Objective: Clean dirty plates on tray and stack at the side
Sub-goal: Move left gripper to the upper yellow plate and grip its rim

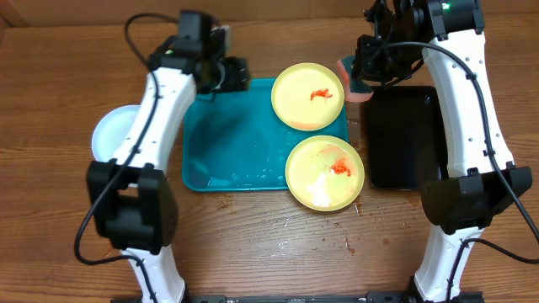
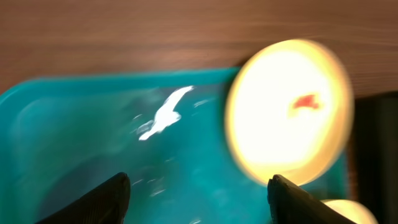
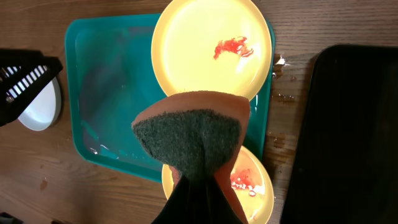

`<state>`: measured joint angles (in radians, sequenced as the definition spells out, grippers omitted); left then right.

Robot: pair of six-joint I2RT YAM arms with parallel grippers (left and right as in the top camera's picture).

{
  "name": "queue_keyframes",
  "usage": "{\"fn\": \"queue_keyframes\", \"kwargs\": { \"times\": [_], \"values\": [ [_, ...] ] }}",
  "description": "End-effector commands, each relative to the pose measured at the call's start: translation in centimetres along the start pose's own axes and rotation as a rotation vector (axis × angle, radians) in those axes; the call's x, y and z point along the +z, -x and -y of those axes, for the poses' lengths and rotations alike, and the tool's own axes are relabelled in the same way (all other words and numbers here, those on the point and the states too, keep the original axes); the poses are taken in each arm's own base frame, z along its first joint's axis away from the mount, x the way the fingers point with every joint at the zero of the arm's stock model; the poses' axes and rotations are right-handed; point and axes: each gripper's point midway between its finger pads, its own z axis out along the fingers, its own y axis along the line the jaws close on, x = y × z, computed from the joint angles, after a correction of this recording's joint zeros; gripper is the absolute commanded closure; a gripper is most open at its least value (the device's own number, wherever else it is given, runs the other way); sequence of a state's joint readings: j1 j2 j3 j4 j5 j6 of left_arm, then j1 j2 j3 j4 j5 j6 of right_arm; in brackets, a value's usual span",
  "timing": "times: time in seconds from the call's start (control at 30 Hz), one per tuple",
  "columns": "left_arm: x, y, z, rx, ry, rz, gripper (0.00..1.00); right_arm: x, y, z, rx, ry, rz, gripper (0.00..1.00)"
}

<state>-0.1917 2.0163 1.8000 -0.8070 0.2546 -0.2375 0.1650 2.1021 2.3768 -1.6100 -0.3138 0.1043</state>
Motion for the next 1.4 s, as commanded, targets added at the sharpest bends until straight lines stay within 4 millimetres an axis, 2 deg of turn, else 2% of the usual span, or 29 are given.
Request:
{"fn": "queue_keyframes", "kwargs": {
  "times": [0.0, 0.1, 0.2, 0.27, 0.4, 0.73, 0.83, 0.9, 1.13, 1.2, 1.33, 1.37],
  "values": [
    [2.0, 1.2, 2.6, 0.009, -0.031, -0.009, 0.28, -0.7, 0.3, -0.1, -0.006, 0.004, 0.021, 0.96],
    [4.8, 1.3, 4.1, 0.031, -0.035, -0.057, 0.28, -0.7, 0.2, -0.1, -0.005, 0.004, 0.018, 0.96],
    [7.4, 0.8, 4.6, 0.045, -0.021, -0.107, 0.31, -0.7, 0.0, -0.1, -0.005, 0.002, 0.011, 0.96],
    [9.1, 0.0, 4.1, 0.052, 0.026, -0.133, 0.33, -0.7, -0.1, -0.1, -0.004, 0.002, 0.008, 0.96],
    [11.2, -1.4, 3.0, 0.067, 0.104, -0.161, 0.37, -0.7, -0.2, -0.1, -0.004, 0.001, 0.005, 0.96],
    [14.2, -2.7, 2.3, 0.07, 0.116, -0.188, 0.45, -0.7, -0.2, -0.1, -0.006, 0.001, 0.002, 0.96],
    [14.8, -2.8, 2.1, 0.065, 0.116, -0.188, 0.59, -0.7, -0.2, -0.1, -0.011, 0.001, 0.003, 0.96],
    [15.1, -2.8, 2.2, 0.063, 0.114, -0.185, 0.64, -0.7, -0.2, 0.0, -0.022, 0.0, 0.002, 0.96],
    [16.1, -3.7, 2.0, 0.062, 0.118, -0.206, 0.67, -0.7, -0.3, -0.1, -0.024, 0.001, 0.001, 0.96],
    [16.2, -3.8, 2.0, 0.062, 0.119, -0.209, 0.72, -0.7, -0.3, -0.1, -0.024, 0.001, 0.001, 0.96],
    [16.1, -3.7, 1.7, 0.051, 0.123, -0.21, 0.96, -0.7, -0.3, -0.1, -0.024, 0.001, 0.001, 0.96],
    [16.0, -3.7, 1.4, 0.035, 0.128, -0.212, 0.96, -0.7, -0.2, -0.1, -0.024, 0.001, 0.001, 0.96]
  ]
}}
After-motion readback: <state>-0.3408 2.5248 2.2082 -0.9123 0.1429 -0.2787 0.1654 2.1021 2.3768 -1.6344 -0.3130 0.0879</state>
